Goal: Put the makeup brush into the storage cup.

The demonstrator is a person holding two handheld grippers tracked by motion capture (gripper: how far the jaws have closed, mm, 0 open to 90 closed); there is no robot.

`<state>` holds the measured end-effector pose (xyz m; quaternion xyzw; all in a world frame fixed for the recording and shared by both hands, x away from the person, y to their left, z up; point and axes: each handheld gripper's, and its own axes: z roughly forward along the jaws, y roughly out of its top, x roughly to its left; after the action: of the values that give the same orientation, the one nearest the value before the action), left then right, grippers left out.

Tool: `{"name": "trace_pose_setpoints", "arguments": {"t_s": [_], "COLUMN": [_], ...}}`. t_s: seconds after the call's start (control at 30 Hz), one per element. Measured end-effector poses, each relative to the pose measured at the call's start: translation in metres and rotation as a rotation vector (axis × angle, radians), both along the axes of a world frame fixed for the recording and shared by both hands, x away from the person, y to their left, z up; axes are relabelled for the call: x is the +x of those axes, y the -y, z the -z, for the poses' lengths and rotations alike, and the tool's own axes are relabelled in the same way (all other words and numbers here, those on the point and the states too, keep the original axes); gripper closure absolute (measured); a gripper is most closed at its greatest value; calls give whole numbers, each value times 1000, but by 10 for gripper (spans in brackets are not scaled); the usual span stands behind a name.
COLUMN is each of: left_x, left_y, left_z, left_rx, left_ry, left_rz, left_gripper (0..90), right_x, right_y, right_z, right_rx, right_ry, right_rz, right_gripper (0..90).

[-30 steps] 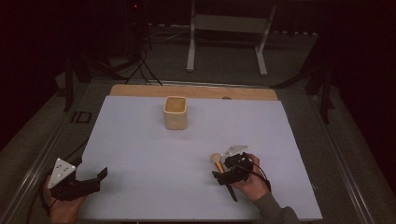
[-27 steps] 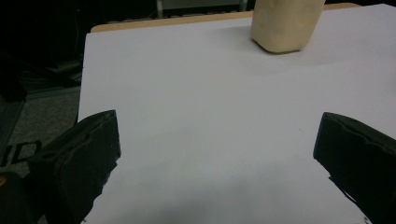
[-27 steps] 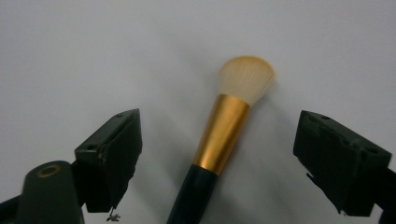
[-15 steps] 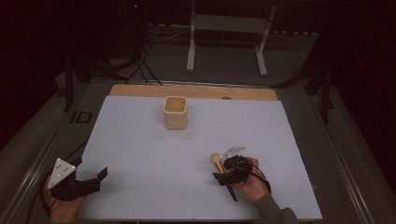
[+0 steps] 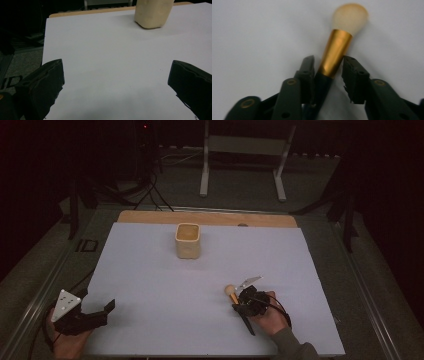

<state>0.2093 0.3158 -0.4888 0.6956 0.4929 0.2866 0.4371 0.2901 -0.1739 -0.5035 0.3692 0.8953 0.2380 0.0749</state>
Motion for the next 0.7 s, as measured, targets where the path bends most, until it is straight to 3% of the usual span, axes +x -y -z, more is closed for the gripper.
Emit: {"name": "trace_pose_setpoints", "arguments": {"t_s": [0.03, 0.13, 0.17, 0.27, 0.43, 0.5, 0.7], "left_x": [0, 0, 0, 0, -1, 0, 0], "left_y": [0, 1, 1, 0, 0, 0, 0], "left_z": [0, 0, 0, 0, 0, 0, 0], "left_rx": [1, -1, 0, 0, -4, -3, 0], "left_ry": [0, 0, 0, 2, 2, 2, -1], "left_rz": [0, 0, 0, 1, 1, 0, 0], "left_gripper": [18, 18, 18, 18, 18, 18, 18], "right_x": [1, 3, 7, 13, 17, 16, 15], "right_y": [0, -3, -9, -19, -31, -30, -23], "right_z": [0, -2, -5, -8, -10, -11, -10], "right_rx": [0, -38, -98, -182, -276, -273, -194], "right_ry": [-19, -31, -66, -117, -141, -132, -129], "right_rz": [-13, -16, -34, -58, -86, -85, -66], "right_gripper": [706, 725, 725, 731, 740, 740, 740]}}
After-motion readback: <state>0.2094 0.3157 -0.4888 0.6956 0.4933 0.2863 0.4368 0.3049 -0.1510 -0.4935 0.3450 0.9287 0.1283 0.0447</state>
